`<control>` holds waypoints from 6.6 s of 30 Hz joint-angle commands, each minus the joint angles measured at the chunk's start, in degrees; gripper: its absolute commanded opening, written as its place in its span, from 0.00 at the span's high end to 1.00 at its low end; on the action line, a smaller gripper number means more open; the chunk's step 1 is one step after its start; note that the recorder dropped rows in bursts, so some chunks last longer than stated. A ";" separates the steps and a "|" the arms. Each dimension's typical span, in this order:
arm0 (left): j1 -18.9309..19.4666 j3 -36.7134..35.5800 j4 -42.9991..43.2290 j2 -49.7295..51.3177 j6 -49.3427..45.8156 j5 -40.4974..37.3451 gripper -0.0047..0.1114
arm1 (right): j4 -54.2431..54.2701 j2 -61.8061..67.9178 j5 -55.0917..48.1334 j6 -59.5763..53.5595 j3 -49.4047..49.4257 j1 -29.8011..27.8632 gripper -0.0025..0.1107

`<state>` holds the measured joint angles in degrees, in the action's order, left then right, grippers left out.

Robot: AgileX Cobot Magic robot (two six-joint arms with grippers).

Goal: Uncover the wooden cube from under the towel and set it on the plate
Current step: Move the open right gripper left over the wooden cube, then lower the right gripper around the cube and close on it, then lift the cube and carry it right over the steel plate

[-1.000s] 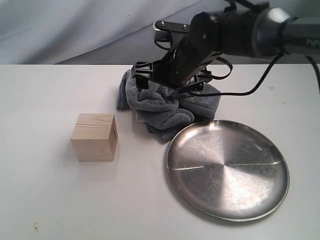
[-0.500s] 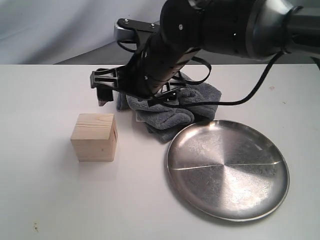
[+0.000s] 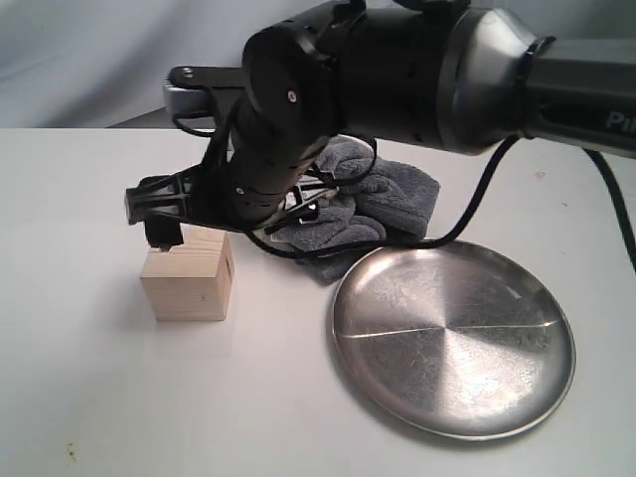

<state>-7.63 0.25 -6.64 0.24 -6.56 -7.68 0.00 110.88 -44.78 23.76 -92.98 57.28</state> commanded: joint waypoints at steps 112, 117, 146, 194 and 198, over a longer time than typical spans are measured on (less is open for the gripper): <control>-0.28 -0.25 -0.10 -0.24 0.14 0.18 0.96 | -2.48 25.50 -15.33 -6.28 -32.41 -1.25 0.21; -0.28 -0.25 -0.10 -0.24 0.14 0.18 0.96 | -2.09 26.65 -13.76 -6.77 -32.41 -1.25 0.17; -0.28 -0.25 -0.10 -0.24 0.14 0.18 0.96 | -0.44 31.28 -10.45 -2.01 -32.41 -1.25 0.25; -0.28 -0.25 -0.10 -0.24 0.14 0.18 0.96 | -15.02 -8.86 -8.65 8.05 10.52 -3.99 0.98; -0.28 -0.25 -0.10 -0.24 0.14 0.18 0.96 | -14.91 -13.72 -6.83 8.44 17.42 -7.68 0.98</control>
<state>-7.63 0.25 -6.64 0.24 -6.56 -7.68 -13.50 101.00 -53.92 31.57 -79.53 52.04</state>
